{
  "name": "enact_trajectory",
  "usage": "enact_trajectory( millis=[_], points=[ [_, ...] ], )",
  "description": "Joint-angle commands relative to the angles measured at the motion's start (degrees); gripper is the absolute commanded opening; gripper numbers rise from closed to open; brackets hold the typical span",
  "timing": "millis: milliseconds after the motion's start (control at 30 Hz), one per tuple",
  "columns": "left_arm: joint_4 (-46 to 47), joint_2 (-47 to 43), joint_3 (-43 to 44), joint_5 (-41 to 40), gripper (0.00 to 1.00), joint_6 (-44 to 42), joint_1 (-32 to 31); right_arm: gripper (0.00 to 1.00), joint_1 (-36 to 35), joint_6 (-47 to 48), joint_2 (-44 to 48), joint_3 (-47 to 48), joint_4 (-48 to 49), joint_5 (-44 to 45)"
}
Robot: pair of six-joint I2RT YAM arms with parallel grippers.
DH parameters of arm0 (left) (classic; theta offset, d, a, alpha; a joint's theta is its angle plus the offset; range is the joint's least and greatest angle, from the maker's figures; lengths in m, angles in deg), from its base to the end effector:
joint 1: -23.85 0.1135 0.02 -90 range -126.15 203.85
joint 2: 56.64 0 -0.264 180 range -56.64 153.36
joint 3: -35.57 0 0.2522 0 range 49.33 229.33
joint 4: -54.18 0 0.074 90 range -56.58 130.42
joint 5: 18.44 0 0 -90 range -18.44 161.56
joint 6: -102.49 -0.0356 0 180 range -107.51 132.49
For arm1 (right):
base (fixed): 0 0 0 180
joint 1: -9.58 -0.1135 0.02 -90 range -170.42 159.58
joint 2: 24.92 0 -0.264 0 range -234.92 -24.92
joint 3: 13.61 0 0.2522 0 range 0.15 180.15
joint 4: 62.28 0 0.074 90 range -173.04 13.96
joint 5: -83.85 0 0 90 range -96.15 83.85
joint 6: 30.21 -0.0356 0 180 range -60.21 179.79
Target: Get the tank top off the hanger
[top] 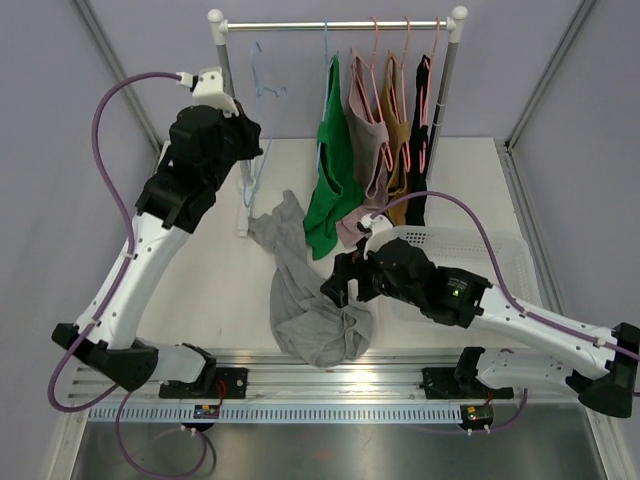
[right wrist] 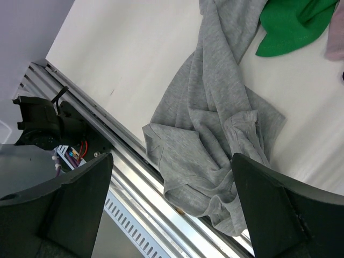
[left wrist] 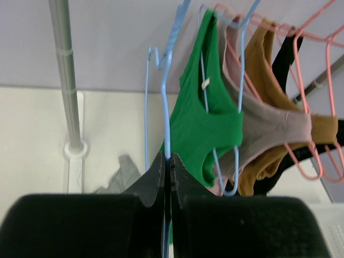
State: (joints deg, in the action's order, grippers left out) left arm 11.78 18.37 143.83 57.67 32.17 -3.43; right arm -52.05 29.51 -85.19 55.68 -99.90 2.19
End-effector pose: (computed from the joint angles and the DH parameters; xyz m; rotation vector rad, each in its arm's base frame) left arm 0.2437 -0.1161 0.4895 -0.0646 1.7407 -0.3945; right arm 0.1158 0.2035 0.3300 -0.4960 2.1152 0.8163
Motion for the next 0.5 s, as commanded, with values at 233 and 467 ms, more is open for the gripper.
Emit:
enact_trajectory(
  millis=[233, 467],
  points=[
    [3.3, 16.4, 21.6, -5.3, 0.00, -6.8, 1.4, 1.00, -0.5, 0.3, 7.2, -4.1, -0.9, 2.9],
    [4.0, 23.2, 27.3, -4.4, 0.00, -6.8, 3.3, 1.00, -0.5, 0.2, 7.5, -5.2, -0.4, 1.9]
  ],
)
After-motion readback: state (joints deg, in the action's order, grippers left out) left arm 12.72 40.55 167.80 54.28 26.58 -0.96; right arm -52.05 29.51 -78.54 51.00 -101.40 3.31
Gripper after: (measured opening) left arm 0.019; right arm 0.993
